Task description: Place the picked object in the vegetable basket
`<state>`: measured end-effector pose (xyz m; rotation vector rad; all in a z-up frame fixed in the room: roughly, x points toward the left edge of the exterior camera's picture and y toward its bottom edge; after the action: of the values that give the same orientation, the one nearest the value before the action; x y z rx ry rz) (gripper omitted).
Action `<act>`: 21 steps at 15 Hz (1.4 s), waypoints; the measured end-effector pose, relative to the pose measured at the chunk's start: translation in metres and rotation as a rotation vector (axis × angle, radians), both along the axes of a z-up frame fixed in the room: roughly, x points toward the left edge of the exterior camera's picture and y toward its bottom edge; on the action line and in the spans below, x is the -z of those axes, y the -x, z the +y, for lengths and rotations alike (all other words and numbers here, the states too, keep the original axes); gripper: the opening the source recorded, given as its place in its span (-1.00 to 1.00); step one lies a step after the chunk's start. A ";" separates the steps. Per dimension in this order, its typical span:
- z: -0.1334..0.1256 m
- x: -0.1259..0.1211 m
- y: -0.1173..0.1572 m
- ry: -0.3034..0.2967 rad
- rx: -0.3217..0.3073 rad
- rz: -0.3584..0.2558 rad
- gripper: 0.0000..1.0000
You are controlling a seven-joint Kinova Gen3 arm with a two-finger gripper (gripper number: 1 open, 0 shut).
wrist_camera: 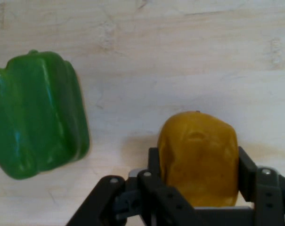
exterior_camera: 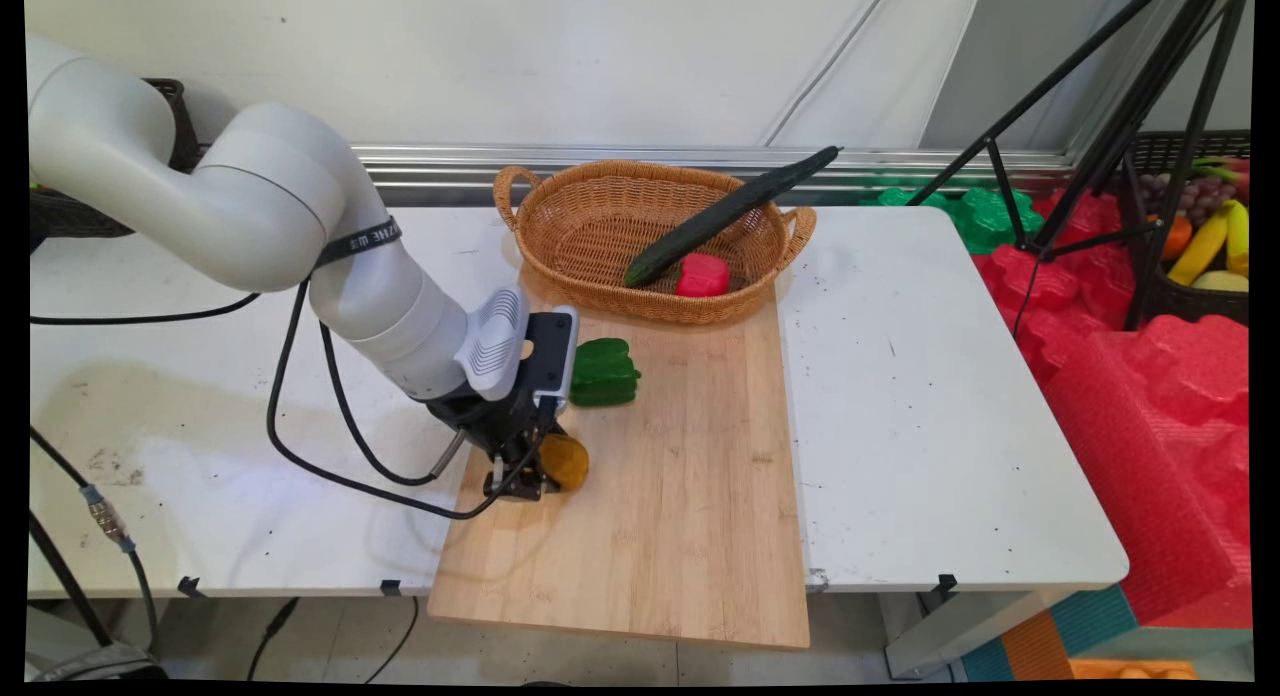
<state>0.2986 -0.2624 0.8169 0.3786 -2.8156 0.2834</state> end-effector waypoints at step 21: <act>-0.091 -0.154 -0.031 0.288 -0.422 0.413 -1.00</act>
<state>0.3297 -0.3534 0.9707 0.8530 -2.2316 0.6115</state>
